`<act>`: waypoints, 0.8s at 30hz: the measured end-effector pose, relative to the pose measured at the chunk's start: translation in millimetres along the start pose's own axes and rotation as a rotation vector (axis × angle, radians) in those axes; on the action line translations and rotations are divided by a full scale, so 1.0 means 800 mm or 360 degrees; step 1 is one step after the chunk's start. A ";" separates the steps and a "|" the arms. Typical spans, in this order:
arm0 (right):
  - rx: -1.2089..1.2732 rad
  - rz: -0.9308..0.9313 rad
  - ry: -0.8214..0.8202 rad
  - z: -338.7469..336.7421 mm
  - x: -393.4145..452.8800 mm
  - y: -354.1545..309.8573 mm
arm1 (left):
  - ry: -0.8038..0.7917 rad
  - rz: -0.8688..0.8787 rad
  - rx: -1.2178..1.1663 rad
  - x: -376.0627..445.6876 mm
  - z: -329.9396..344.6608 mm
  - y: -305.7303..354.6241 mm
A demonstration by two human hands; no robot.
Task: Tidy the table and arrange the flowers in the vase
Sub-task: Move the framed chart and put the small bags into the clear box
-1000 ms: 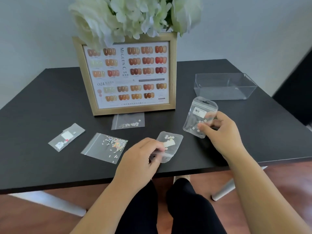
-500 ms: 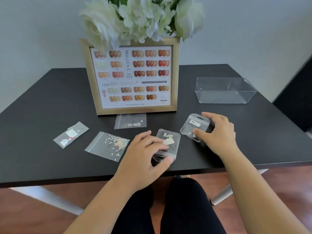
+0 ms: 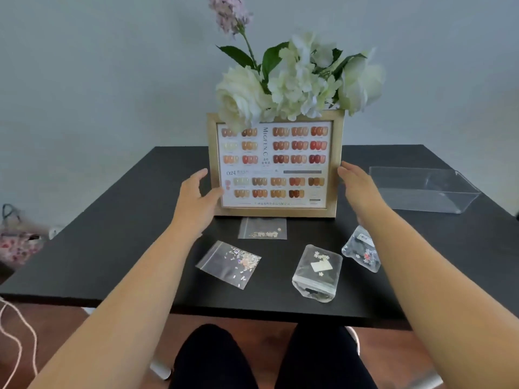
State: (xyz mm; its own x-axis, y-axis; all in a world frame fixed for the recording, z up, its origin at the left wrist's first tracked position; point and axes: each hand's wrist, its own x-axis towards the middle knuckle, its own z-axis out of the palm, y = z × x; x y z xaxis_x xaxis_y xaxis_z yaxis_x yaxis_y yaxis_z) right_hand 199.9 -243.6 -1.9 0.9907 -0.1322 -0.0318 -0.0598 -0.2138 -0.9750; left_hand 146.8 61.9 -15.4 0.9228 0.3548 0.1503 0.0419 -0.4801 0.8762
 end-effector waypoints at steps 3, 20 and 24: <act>0.0177 0.0162 -0.0002 0.013 0.008 0.004 | -0.0226 -0.0200 -0.0273 0.019 0.005 0.002; 0.0207 -0.0137 -0.0124 0.082 -0.066 -0.020 | -0.0055 -0.0262 -0.0604 -0.035 -0.087 -0.010; 0.0268 -0.0146 -0.0281 0.111 -0.092 -0.031 | -0.0002 -0.0218 -0.0668 -0.063 -0.139 -0.022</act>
State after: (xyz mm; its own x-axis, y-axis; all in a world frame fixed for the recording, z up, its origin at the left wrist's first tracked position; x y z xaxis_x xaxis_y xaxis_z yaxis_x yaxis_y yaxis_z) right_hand 139.2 -142.5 5.1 0.9979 0.0543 0.0349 0.0377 -0.0513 -0.9980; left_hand 56.9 141.7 12.9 0.9201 0.3913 0.0194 0.0049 -0.0611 0.9981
